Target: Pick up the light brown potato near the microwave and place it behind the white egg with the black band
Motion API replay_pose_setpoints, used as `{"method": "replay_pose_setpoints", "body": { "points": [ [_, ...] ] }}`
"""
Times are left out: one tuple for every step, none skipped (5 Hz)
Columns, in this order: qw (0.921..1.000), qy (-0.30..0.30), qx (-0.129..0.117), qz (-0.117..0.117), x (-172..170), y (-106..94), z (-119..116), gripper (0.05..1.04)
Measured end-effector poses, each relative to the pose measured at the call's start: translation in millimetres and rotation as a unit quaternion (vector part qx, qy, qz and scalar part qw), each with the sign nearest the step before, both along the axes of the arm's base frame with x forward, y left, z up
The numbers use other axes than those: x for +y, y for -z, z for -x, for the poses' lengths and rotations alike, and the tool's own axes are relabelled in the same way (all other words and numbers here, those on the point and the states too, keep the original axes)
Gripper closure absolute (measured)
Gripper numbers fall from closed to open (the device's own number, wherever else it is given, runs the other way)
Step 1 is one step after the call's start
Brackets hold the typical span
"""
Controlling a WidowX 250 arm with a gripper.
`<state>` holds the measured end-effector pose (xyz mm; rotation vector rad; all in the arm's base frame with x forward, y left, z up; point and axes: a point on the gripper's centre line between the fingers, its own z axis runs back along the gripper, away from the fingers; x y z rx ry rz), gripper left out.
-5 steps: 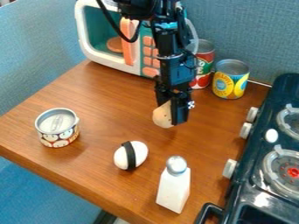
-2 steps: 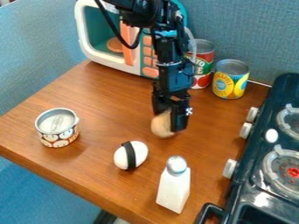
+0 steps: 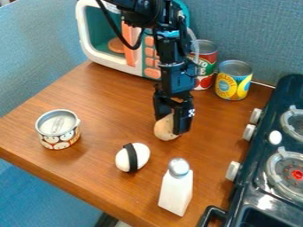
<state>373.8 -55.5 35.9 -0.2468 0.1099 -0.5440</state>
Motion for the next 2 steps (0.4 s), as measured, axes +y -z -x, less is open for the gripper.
{"method": "replay_pose_setpoints", "body": {
  "points": [
    [1.0,-0.004,0.007,-0.002,1,5.7,5,0.082],
    [0.9995,-0.021,-0.008,-0.023,7,-5.1,7,0.082]
  ]
}}
